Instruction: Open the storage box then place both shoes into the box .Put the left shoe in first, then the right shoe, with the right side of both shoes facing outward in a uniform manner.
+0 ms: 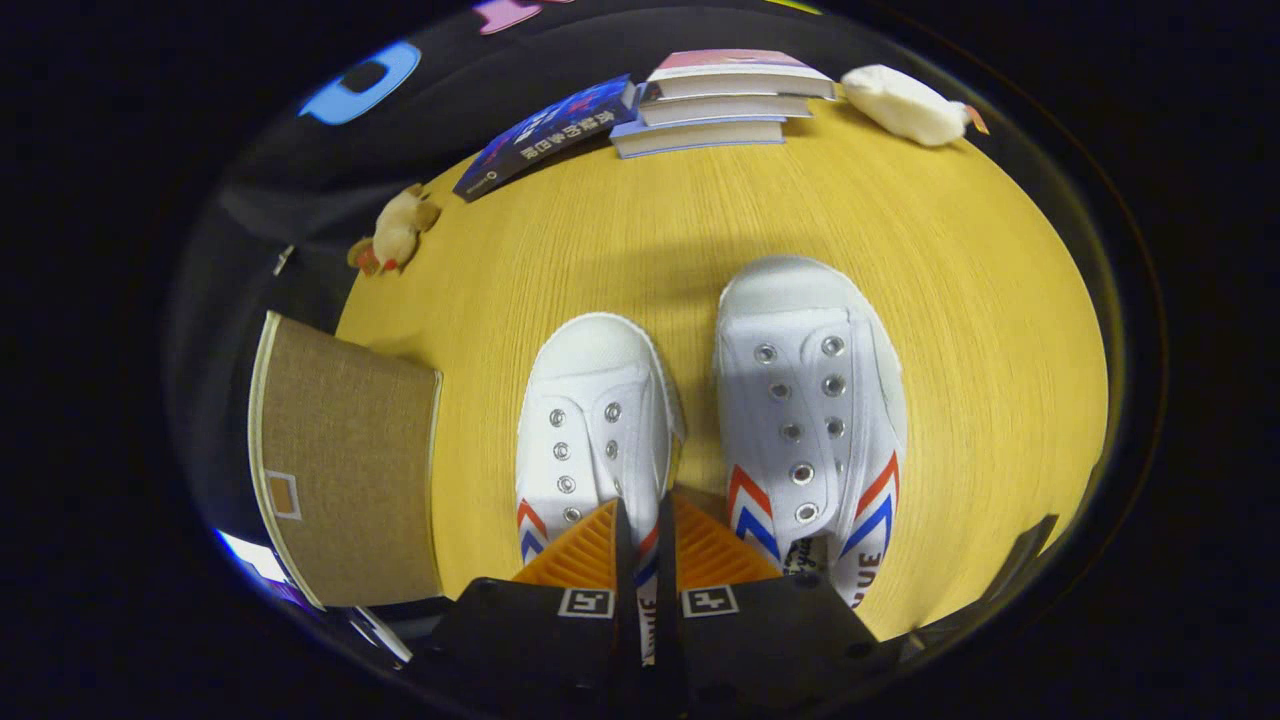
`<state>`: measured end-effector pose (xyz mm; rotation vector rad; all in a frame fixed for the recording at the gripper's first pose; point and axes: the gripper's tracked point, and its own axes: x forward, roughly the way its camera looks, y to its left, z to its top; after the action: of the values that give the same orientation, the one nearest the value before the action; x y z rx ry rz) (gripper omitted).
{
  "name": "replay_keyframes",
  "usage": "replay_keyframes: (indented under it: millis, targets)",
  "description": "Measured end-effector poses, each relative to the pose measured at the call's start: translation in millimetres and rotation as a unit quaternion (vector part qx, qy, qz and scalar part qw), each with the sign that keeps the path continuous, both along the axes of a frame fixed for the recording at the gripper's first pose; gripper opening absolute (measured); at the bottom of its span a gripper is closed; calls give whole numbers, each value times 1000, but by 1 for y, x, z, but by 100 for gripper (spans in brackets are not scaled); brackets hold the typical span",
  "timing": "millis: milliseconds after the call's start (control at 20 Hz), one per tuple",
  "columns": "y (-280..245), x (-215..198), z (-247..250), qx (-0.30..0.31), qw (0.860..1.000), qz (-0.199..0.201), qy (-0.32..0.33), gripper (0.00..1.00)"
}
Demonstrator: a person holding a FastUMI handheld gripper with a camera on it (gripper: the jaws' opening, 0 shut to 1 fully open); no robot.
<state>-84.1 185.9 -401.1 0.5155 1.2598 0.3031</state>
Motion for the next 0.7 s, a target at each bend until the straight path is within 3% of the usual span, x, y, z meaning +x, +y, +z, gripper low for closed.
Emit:
replay_keyframes:
  millis: [300, 700]
  targets:
    - [6, 6, 49, 44, 999, -25, -1, 10]
    - [50, 42, 186, 106, 992, -50, -44, 10]
